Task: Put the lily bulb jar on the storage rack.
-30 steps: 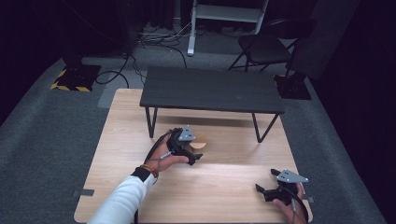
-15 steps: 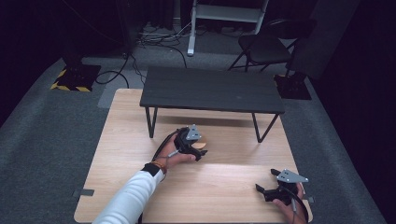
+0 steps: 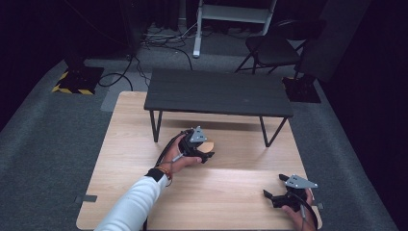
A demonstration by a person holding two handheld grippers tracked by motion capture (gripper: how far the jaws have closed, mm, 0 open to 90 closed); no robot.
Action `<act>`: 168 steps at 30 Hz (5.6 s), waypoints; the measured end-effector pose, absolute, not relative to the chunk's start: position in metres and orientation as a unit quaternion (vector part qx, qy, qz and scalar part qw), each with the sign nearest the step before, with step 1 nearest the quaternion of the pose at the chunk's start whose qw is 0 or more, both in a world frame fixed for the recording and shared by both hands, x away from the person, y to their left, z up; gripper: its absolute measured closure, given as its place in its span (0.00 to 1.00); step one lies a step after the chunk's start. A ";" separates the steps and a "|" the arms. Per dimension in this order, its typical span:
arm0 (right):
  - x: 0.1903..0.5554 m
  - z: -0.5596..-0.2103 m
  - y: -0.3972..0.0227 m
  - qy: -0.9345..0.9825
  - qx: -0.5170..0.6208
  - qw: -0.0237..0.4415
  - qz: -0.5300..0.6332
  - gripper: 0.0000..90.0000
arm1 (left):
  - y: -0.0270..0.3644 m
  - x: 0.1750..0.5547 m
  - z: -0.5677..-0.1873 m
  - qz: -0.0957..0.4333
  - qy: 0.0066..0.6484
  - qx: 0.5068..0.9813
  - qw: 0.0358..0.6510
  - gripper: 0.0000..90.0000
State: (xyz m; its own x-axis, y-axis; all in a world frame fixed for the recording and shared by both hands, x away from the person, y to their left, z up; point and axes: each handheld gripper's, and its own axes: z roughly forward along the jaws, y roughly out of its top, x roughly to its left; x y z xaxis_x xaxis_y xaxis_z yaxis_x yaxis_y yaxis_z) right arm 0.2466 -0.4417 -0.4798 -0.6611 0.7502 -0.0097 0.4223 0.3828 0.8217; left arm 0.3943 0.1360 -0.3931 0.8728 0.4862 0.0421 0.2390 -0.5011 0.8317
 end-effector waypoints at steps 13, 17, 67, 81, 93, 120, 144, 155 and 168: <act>0.247 -0.480 -0.442 0.808 0.362 0.195 0.421 0.00 | 0.116 0.407 -0.281 0.118 0.172 0.849 0.485 0.28; 0.247 -0.480 -0.442 0.809 0.361 0.194 0.421 0.00 | 0.107 0.418 -0.256 0.118 0.160 0.844 0.498 0.28; 0.247 -0.480 -0.443 0.809 0.360 0.194 0.422 0.00 | 0.131 0.390 -0.266 0.193 0.207 0.783 0.553 0.00; 0.246 -0.480 -0.442 0.809 0.361 0.195 0.421 0.00 | 0.184 0.326 -0.342 0.198 0.235 0.774 0.554 0.00; 0.246 -0.480 -0.442 0.809 0.361 0.195 0.421 0.00 | 0.195 0.303 -0.385 0.199 0.226 0.787 0.538 0.00; 0.246 -0.480 -0.442 0.809 0.360 0.195 0.421 0.00 | 0.216 0.261 -0.465 0.163 0.249 0.821 0.488 0.01; 0.246 -0.480 -0.442 0.810 0.358 0.193 0.422 0.00 | 0.213 0.259 -0.484 0.137 0.256 0.846 0.448 0.01; 0.246 -0.480 -0.442 0.811 0.357 0.193 0.422 0.00 | 0.215 0.259 -0.487 0.138 0.252 0.844 0.453 0.01; 0.246 -0.480 -0.442 0.811 0.357 0.193 0.422 0.00 | 0.215 0.259 -0.487 0.138 0.251 0.844 0.452 0.01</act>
